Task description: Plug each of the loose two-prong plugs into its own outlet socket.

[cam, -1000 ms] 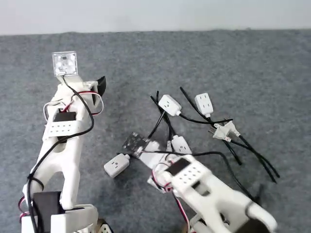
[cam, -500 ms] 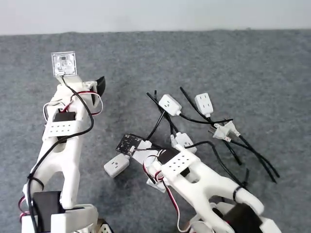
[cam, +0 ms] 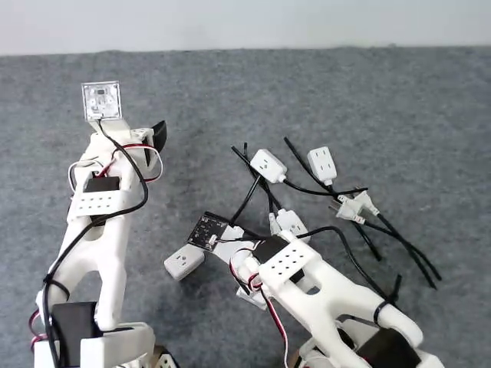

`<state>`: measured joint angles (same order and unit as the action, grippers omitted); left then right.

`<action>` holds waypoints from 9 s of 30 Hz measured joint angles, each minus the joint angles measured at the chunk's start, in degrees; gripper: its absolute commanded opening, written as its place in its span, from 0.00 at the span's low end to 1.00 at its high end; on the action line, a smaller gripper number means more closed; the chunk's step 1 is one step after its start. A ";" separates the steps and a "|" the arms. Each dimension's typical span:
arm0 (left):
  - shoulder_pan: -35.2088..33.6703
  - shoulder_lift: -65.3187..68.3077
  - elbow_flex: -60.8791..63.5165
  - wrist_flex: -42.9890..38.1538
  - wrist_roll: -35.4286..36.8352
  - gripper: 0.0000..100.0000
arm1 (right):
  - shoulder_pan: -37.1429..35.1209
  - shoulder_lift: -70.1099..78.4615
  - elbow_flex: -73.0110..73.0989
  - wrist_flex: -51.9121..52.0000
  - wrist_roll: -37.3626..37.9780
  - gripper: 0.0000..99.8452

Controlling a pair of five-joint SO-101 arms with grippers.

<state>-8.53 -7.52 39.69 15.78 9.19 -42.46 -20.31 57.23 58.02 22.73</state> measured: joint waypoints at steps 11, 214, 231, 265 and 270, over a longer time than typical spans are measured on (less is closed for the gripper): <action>0.00 0.00 0.00 0.00 0.00 0.27 | -6.15 -0.09 3.43 -2.29 0.00 0.33; 31.47 -38.24 24.35 9.85 -9.49 0.27 | 13.27 -28.31 -22.24 13.45 2.64 0.01; 33.32 -38.07 25.93 9.85 -9.76 0.27 | 12.48 -28.40 -24.62 16.70 1.32 0.01; 32.62 -38.07 26.02 9.41 -9.93 0.27 | 14.77 -28.40 -20.57 14.95 2.73 0.01; 31.74 -38.07 26.02 9.41 -9.93 0.27 | 15.56 -28.40 -20.57 14.95 2.73 0.01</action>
<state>23.21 -45.58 65.71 25.19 -0.75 -26.90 -48.70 36.66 72.97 25.45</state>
